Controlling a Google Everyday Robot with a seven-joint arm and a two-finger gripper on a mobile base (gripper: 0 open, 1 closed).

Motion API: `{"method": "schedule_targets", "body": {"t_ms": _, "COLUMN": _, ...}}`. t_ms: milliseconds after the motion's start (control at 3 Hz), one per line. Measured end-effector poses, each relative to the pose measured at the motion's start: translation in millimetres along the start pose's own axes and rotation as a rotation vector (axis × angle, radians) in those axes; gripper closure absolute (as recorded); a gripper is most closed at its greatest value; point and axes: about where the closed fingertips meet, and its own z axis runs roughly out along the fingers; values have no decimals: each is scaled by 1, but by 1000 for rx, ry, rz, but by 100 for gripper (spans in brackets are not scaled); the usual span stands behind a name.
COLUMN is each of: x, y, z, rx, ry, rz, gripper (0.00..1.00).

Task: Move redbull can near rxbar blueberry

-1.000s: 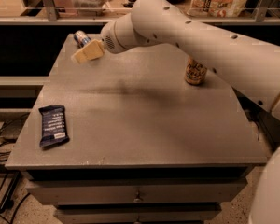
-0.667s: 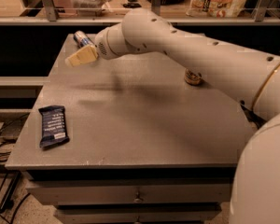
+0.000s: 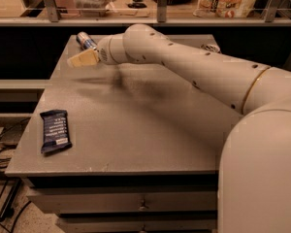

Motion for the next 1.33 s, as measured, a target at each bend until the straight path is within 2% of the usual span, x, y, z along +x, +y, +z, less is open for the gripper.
{"method": "schedule_targets", "body": {"t_ms": 333, "x": -1, "y": -15, "z": 14, "rx": 16, "ry": -20, "rz": 15, "gripper": 0}}
{"method": "schedule_targets", "body": {"t_ms": 667, "x": -2, "y": -25, "z": 29, "rx": 14, "ry": -25, "rz": 12, "gripper": 18}}
{"method": "schedule_targets", "body": {"t_ms": 1000, "x": -3, "y": -31, "z": 37, "rx": 21, "ry": -28, "rz": 11, "gripper": 42}}
{"method": "schedule_targets", "body": {"t_ms": 1333, "x": -9, "y": -33, "z": 38, "rx": 32, "ry": -29, "rz": -17, "gripper": 73}}
